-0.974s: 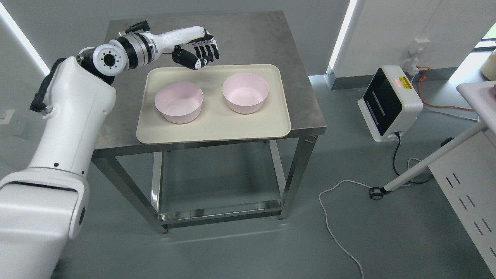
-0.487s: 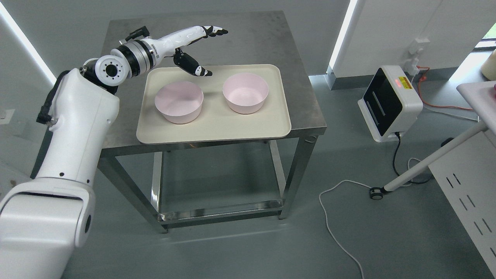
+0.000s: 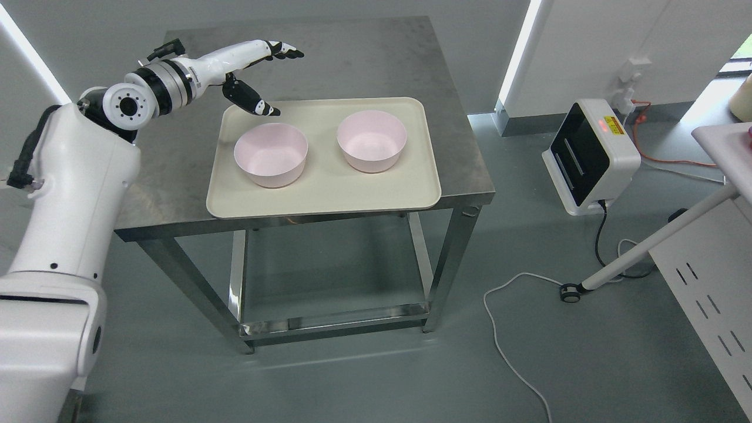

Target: Stack pink IKEA bowls on left shelf middle

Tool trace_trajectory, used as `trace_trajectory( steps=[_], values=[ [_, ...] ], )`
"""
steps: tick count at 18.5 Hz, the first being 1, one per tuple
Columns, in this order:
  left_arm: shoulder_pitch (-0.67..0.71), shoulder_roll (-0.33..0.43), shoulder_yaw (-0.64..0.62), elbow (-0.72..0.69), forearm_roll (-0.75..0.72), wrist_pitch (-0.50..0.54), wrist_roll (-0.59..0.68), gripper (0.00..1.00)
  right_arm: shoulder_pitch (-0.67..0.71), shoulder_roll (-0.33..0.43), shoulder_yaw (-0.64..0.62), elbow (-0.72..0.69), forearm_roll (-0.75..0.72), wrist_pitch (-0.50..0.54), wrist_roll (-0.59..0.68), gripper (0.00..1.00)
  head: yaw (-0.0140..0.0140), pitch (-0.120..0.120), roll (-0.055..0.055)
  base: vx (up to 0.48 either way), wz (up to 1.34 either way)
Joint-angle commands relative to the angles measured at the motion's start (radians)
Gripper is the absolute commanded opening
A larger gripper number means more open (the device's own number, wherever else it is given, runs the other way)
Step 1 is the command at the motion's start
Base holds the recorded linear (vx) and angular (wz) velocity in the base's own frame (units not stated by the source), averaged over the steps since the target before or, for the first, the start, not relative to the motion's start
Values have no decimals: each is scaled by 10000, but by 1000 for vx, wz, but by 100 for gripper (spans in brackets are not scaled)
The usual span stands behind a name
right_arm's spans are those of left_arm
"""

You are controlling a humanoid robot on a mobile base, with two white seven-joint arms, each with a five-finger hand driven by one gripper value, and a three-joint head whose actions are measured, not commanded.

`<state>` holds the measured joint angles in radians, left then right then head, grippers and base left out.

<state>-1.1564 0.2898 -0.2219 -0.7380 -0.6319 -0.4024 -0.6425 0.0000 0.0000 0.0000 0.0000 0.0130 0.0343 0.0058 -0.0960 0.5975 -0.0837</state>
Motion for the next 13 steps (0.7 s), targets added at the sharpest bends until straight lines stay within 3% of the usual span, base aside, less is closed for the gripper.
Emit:
trace_trajectory(
  steps=[1, 6, 10, 13],
  values=[
    [-49, 1136, -1890, 109, -308, -300, -599, 82, 291, -175, -123, -337, -130, 10, 3, 100, 0, 0, 0, 0, 0],
    [258, 1044, -1937, 139, -323, -379, -709, 82, 291, -175, -108, -337, -130, -5, 3, 100, 0, 0, 0, 0, 0],
    [442, 416, -1938, 201, -354, 584, -586, 62, 291, -175, -123, -337, -130, -5, 3, 100, 0, 0, 0, 0, 0],
    [442, -13, -2106, 368, -476, 1033, -509, 61, 291, -175, -123, -337, -130, -5, 3, 100, 0, 0, 0, 0, 0]
  ],
)
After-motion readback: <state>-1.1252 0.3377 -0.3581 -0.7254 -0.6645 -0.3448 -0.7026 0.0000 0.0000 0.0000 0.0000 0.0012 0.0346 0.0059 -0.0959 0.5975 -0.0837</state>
